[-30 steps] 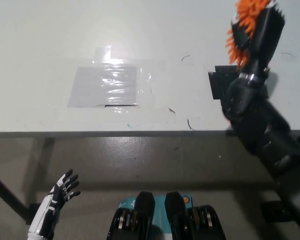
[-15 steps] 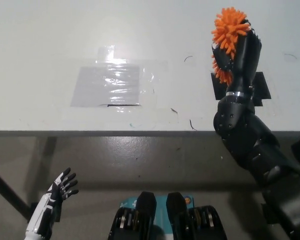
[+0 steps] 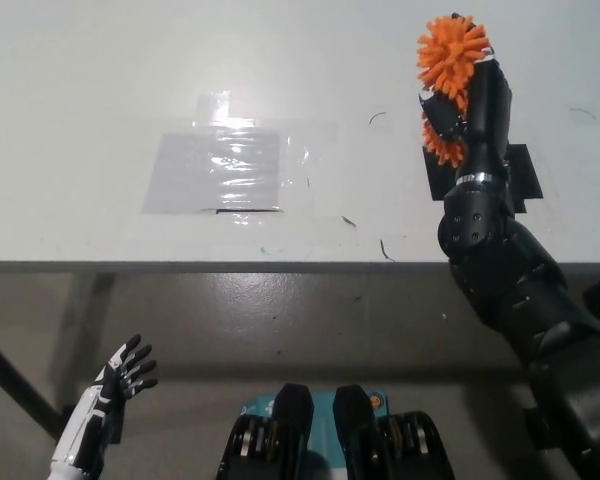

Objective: The robot uses it right hand to pick up an extended orange duster kept in the middle of the desk and presses its handle against the desk to collapse it

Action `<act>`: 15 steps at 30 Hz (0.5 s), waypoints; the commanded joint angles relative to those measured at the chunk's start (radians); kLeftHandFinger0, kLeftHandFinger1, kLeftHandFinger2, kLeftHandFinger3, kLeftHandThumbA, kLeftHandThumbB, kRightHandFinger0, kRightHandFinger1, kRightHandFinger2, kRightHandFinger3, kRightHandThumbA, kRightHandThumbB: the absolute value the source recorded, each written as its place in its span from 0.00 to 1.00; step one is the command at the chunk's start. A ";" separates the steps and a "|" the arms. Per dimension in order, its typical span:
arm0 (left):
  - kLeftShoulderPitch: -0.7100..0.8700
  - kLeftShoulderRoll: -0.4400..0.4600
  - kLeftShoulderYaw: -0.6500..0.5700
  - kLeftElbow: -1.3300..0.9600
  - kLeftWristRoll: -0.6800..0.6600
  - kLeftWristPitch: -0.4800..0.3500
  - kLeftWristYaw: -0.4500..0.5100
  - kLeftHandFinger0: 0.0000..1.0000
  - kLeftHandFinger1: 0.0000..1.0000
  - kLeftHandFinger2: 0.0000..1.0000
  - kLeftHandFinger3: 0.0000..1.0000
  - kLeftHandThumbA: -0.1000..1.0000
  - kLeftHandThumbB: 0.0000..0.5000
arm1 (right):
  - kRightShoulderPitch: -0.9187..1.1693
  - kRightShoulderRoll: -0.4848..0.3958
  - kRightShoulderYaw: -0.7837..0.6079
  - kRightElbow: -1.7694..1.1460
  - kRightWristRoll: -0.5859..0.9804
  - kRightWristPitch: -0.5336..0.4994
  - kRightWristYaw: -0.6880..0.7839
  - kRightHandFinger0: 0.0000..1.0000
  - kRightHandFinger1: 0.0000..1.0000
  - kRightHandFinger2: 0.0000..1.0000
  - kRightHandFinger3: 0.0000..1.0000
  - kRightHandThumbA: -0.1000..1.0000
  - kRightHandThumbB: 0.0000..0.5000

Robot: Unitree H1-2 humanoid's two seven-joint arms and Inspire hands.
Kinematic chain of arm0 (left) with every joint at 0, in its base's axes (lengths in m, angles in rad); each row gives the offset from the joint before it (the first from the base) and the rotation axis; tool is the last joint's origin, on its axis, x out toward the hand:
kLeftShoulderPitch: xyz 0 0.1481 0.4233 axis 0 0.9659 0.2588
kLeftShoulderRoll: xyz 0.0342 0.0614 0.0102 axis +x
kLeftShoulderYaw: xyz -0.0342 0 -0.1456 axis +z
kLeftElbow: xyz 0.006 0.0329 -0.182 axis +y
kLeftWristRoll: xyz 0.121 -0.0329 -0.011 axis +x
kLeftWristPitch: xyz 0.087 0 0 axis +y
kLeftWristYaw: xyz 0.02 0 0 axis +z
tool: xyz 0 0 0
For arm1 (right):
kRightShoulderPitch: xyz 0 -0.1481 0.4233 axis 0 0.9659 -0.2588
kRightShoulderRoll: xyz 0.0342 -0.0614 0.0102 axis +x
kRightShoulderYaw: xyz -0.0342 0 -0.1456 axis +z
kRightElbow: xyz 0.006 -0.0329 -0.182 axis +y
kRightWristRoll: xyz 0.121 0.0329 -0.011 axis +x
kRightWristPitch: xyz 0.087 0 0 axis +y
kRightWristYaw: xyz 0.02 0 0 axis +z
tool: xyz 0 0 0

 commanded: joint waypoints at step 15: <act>-0.018 0.027 0.021 -0.046 -0.012 -0.039 -0.012 0.89 0.94 1.00 1.00 1.00 0.61 | 0.089 -0.025 -0.119 0.092 0.086 0.164 0.178 0.00 0.33 0.85 0.88 0.00 0.17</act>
